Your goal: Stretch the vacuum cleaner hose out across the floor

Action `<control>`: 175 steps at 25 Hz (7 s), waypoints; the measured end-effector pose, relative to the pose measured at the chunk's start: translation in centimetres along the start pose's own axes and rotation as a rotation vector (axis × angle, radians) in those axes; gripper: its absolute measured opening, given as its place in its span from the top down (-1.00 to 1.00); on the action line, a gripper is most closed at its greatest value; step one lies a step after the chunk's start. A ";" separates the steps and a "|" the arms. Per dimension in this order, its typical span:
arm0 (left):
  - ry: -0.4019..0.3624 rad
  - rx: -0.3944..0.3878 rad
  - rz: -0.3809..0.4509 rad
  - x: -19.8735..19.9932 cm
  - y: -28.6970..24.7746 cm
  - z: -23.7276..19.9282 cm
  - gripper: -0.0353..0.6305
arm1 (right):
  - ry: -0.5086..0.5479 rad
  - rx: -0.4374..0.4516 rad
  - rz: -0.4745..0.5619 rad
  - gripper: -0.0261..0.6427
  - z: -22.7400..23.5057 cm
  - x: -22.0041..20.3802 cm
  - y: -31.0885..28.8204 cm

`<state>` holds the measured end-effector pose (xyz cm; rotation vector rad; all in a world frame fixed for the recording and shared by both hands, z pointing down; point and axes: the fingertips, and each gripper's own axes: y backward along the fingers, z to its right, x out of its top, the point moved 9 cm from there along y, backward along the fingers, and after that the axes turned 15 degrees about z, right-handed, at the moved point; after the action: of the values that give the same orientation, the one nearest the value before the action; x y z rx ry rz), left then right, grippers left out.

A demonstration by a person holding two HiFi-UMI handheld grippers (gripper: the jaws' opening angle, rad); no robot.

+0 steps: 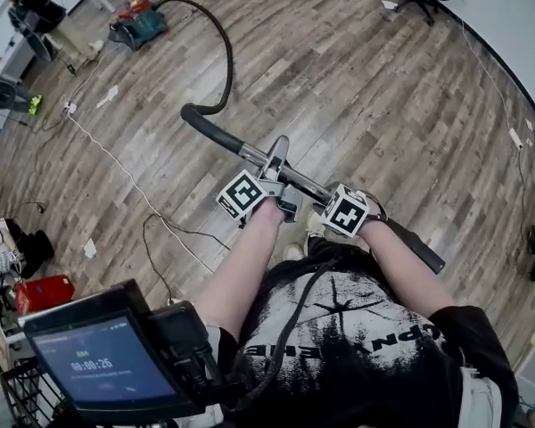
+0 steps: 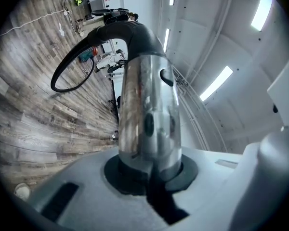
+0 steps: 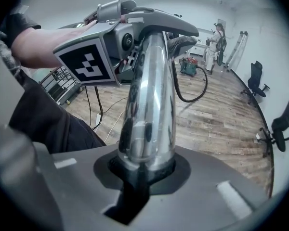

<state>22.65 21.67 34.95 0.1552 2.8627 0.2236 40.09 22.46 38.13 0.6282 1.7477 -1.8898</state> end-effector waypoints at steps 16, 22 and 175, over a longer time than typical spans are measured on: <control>0.120 -0.006 -0.184 -10.3 4.2 0.1 0.78 | -0.174 -0.114 -0.075 0.70 -6.3 -9.0 4.6; 0.113 -0.003 -0.232 -16.6 3.1 2.4 0.78 | -0.212 -0.142 -0.057 0.70 -5.6 -13.5 9.3; -0.834 -0.680 -1.213 -58.0 4.1 -16.4 0.89 | -0.741 -0.527 0.335 0.90 6.3 -73.2 5.9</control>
<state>74.23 16.15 65.95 -1.2231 1.5267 0.6266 100.51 18.96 80.13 -0.0039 1.4245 -1.1365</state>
